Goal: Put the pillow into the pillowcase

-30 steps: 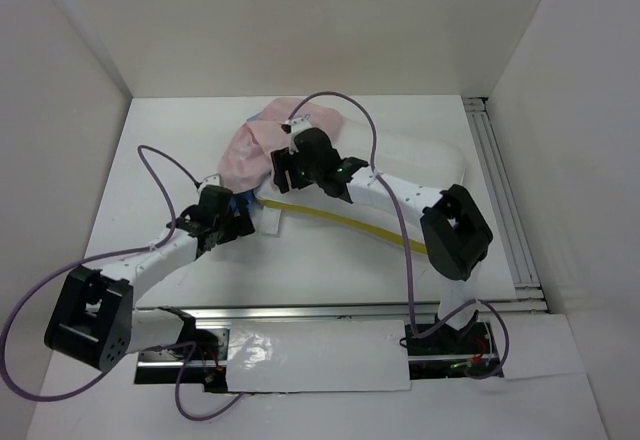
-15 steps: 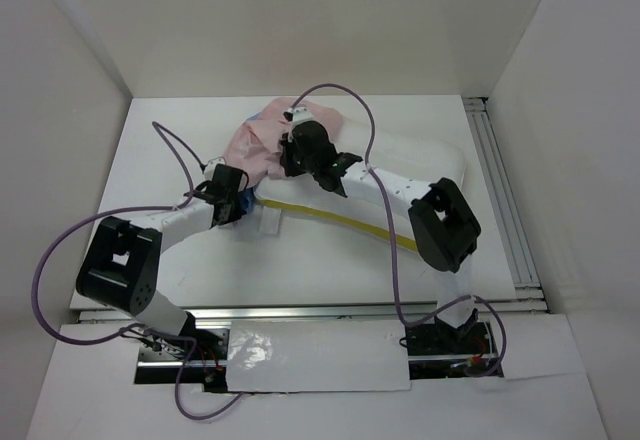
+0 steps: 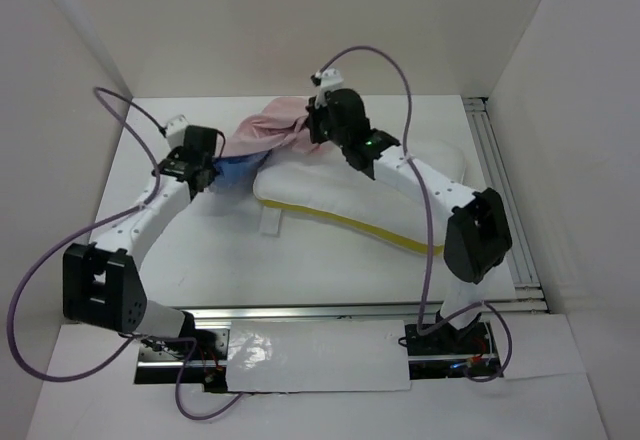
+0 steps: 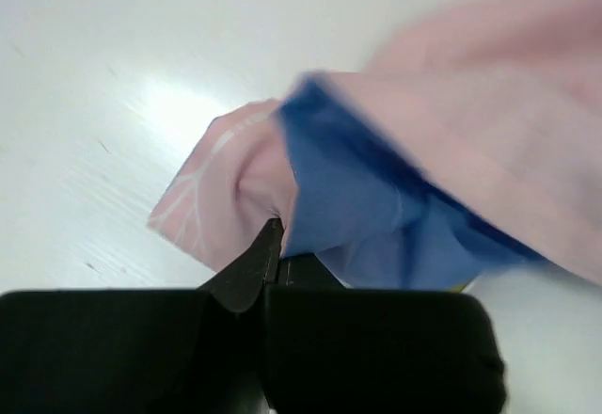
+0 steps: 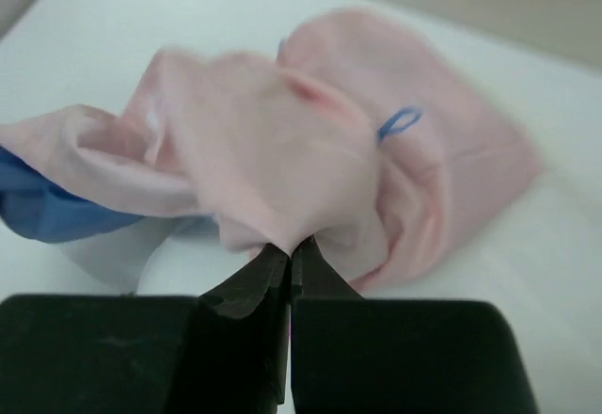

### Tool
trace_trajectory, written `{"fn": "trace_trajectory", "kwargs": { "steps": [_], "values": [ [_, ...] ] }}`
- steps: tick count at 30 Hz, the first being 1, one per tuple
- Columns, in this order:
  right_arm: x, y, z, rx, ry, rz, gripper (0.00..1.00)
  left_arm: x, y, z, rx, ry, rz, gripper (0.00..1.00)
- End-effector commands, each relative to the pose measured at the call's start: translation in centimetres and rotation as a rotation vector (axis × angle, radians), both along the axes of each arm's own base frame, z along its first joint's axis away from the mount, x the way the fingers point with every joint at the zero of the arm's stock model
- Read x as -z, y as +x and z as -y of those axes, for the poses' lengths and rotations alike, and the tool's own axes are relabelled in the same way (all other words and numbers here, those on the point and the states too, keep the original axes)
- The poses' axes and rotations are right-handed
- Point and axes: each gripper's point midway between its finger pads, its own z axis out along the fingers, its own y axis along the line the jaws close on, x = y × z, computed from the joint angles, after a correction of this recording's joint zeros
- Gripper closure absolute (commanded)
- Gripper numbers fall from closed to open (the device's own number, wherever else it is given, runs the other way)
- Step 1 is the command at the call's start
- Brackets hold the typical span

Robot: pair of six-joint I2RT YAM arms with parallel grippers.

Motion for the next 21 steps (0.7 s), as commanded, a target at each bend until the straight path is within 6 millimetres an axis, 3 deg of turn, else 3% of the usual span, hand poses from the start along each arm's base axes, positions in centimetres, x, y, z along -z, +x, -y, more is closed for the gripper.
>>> {"fn": "trace_trajectory", "kwargs": {
  "steps": [1, 2, 3, 4, 5, 6, 7, 12, 14, 16, 18, 19, 21],
  "values": [
    [-16.0, 0.7, 6.5, 0.105, 0.057, 0.319, 1.00, -11.0, 0.5, -5.7, -0.219, 0.105, 0.223, 1.00],
    [-19.2, 0.9, 8.8, 0.141, 0.079, 0.377, 1.00, -13.2, 0.3, -6.3, -0.231, 0.105, 0.258, 1.00],
    [-22.4, -0.5, 10.7, 0.163, 0.108, 0.428, 1.00, -15.1, 0.0, -7.6, -0.259, 0.110, 0.287, 1.00],
    [-24.0, -1.2, 12.1, 0.179, 0.099, 0.468, 1.00, -18.6, 0.0, -8.2, -0.266, 0.114, 0.354, 1.00],
    [-26.1, -1.7, 14.2, 0.224, 0.104, 0.513, 1.00, -20.5, -0.4, -8.8, -0.279, 0.116, 0.391, 1.00],
    [-29.6, -3.8, 16.2, 0.259, 0.145, 0.585, 1.00, -23.1, -1.2, -9.9, -0.310, 0.116, 0.451, 1.00],
    [-31.2, -4.7, 17.5, 0.285, 0.151, 0.619, 1.00, -26.4, -1.7, -10.1, -0.304, 0.104, 0.525, 1.00],
    [-39.8, -12.3, 24.4, 0.405, 0.161, 0.820, 1.00, -35.7, -5.8, -12.5, -0.350, 0.177, 0.708, 1.00],
    [-41.4, -14.3, 26.1, 0.453, 0.139, 0.867, 1.00, -39.1, -7.8, -12.9, -0.361, 0.218, 0.769, 1.00],
    [-43.3, -16.8, 27.8, 0.503, 0.154, 0.917, 1.00, -40.8, -9.1, -13.0, -0.359, 0.232, 0.805, 1.00],
    [-44.3, -17.9, 28.7, 0.530, 0.158, 0.942, 1.00, -42.2, -9.6, -12.1, -0.299, 0.214, 0.852, 1.00],
    [-43.9, -17.7, 28.6, 0.527, 0.147, 0.927, 1.00, -43.0, -10.0, -11.7, -0.277, 0.203, 0.887, 1.00],
    [-43.0, -16.3, 27.2, 0.471, 0.116, 0.899, 1.00, -42.1, -9.6, -10.8, -0.223, 0.177, 0.892, 1.00]
  ]
}}
